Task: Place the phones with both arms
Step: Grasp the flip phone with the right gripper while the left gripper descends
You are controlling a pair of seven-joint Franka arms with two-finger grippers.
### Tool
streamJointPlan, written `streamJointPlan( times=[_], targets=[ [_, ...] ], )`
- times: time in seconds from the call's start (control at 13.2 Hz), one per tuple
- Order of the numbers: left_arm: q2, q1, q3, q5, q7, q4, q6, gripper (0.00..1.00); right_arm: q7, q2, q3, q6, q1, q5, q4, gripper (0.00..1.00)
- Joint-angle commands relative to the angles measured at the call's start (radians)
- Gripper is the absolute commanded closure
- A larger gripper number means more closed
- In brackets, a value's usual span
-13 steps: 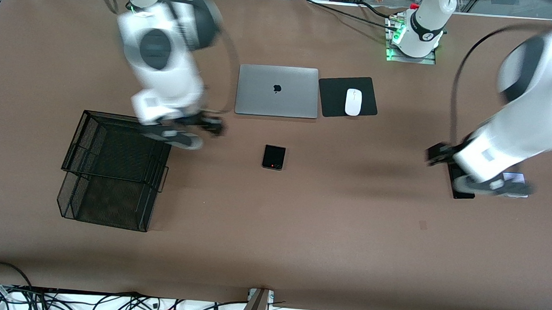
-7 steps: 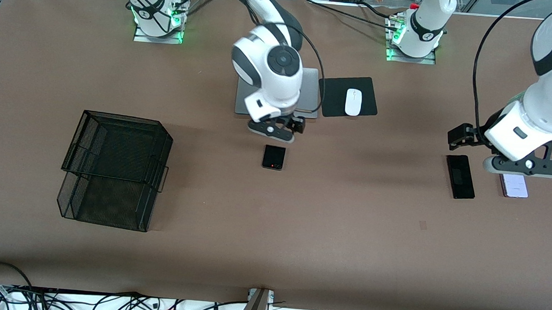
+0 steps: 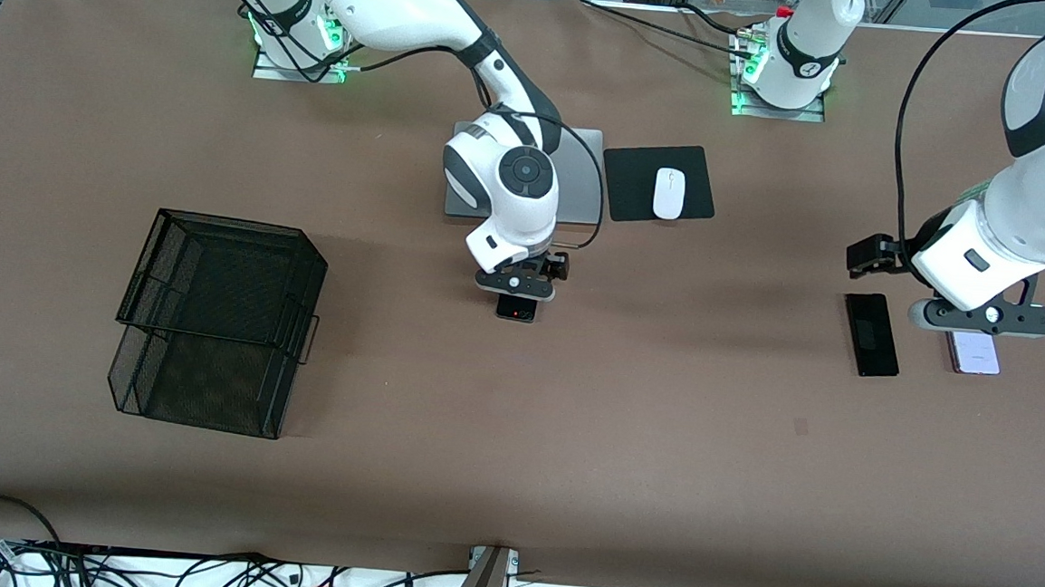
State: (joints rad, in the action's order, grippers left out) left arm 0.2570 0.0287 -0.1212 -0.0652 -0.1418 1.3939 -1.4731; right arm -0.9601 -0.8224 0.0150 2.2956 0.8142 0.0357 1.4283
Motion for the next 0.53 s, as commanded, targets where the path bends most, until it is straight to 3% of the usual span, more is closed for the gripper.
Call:
streamJointPlan(
  times=[0.0,0.3,0.45],
  targets=[
    [0.001,-0.026,-0.005,-0.002,0.005,-0.006,0.027,0.00,0.021,-0.020,0.000,0.056,-0.010,0.012,0.009,0.00],
    [0.016,-0.035,-0.006,-0.016,0.011,-0.019,0.014,0.00,0.020,-0.052,0.000,0.085,-0.010,0.024,0.009,0.00],
    [-0.007,-0.036,-0.008,-0.018,0.021,0.032,-0.024,0.00,0.014,-0.069,0.000,0.107,-0.009,0.023,0.009,0.00]
  ],
)
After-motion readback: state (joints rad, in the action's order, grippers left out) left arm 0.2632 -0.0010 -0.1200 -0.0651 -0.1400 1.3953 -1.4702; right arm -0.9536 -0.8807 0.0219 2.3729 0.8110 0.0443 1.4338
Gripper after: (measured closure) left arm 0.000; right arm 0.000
